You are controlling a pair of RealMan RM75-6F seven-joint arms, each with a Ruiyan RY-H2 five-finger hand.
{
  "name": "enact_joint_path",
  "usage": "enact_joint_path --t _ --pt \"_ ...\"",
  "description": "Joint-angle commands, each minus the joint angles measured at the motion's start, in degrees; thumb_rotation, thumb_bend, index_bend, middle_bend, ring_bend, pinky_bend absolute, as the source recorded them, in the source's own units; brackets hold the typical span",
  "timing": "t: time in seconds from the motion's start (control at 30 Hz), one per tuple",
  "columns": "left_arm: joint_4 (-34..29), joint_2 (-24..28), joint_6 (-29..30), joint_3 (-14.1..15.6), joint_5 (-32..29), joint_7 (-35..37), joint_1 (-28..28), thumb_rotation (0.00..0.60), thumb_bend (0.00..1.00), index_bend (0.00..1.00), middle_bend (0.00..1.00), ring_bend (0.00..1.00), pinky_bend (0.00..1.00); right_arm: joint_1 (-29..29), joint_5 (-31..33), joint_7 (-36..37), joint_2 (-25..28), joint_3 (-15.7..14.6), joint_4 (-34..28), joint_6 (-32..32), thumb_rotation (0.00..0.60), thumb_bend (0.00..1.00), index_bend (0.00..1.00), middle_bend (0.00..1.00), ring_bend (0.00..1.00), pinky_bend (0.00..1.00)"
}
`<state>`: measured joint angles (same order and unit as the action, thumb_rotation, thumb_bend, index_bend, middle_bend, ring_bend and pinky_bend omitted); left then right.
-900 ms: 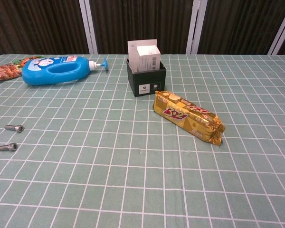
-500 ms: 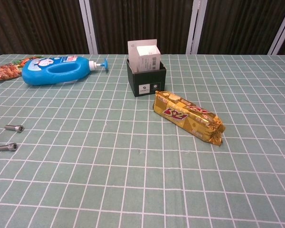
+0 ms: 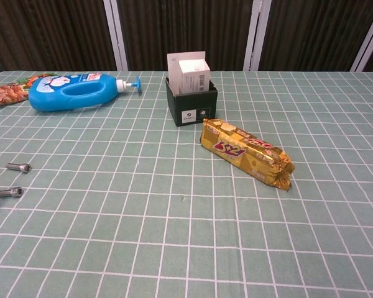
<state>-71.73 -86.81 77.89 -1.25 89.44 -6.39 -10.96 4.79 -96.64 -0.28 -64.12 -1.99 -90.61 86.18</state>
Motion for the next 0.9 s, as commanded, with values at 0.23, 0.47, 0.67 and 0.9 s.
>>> enact_joint_path --t 0.23,0.47,0.67,0.9 --pt "6.78 -4.81 -2.0 -0.75 -1.87 2.13 -1.68 0.6 0.43 0.44 1.0 1.0 1.0 0.26 0.26 0.23 0.16 -0.21 -0.22 -0.93 0.6 0.15 0.0 0.0 0.0 0.0" --pt "13.12 -8.27 -2.5 -0.98 -2.52 4.56 -2.49 0.6 0.42 0.45 1.0 1.0 1.0 0.34 0.53 0.68 0.41 -0.25 -0.4 -1.27 0.6 0.15 0.0 0.0 0.0 0.0" --pt "17.31 -10.14 -3.32 -0.93 -2.89 5.99 -3.21 0.6 0.41 0.46 1.0 1.0 1.0 0.39 0.63 0.74 0.49 -0.33 -0.48 -1.55 0.6 0.15 0.0 0.0 0.0 0.0" --pt "19.53 -11.13 -3.8 -1.04 -3.63 6.97 -3.53 0.6 0.41 0.47 1.0 1.0 1.0 0.34 0.78 1.04 0.69 -0.32 -0.56 -1.52 0.6 0.15 0.0 0.0 0.0 0.0"
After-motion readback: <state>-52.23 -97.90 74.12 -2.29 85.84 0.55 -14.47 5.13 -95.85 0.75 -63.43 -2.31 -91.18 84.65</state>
